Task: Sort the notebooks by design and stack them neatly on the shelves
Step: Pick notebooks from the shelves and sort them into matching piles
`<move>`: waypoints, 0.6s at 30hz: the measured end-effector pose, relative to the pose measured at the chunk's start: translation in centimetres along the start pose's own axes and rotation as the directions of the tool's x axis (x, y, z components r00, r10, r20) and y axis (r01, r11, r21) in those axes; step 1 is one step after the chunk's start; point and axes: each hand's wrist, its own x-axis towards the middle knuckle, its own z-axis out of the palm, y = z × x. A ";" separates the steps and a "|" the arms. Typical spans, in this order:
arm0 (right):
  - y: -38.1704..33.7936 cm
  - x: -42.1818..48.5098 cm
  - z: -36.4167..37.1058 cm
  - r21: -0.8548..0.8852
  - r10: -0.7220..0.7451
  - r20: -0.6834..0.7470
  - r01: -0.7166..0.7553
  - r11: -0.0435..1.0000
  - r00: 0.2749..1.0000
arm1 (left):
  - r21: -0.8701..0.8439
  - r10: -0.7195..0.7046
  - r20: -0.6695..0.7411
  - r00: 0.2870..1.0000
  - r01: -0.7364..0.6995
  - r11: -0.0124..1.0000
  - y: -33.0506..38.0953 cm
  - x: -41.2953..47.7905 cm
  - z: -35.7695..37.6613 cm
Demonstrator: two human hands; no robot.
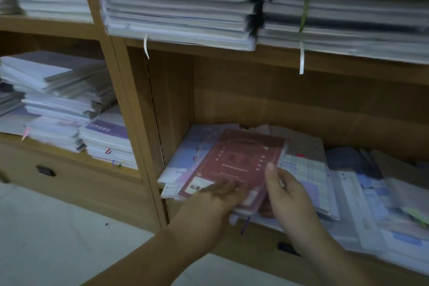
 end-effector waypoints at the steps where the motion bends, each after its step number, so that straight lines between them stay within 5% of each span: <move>1: 0.2 0.1 0.0 0.065 0.021 -0.013 -0.020 0.998 1.000 | -0.027 -0.039 0.134 0.990 0.043 0.999 0.3 0.2 0.2; 3: 0.4 -0.2 0.2 0.083 0.039 0.026 -0.041 0.996 0.999 | -0.151 -0.100 0.236 0.967 0.138 0.979 0.4 0.4 0.0; 6: 1.0 -0.1 0.2 -0.124 -0.008 0.039 0.012 0.992 0.999 | -0.370 -0.246 0.119 0.962 0.273 0.888 -1.5 1.0 -0.9; 10: 1.2 -0.2 0.7 -0.123 -0.002 0.075 0.011 0.992 0.997 | -0.185 -0.566 0.082 0.820 0.571 0.800 -5.8 0.8 -1.5; 13: 1.5 -0.3 1.2 -0.134 0.014 0.124 0.003 0.991 0.992 | -0.284 -0.691 0.188 0.698 0.712 0.642 -6.7 1.0 -1.5; 18: 1.0 -0.5 1.8 -0.108 0.000 0.150 0.016 0.994 0.989 | -0.195 -0.693 0.110 0.712 0.699 0.688 -5.8 1.6 -1.9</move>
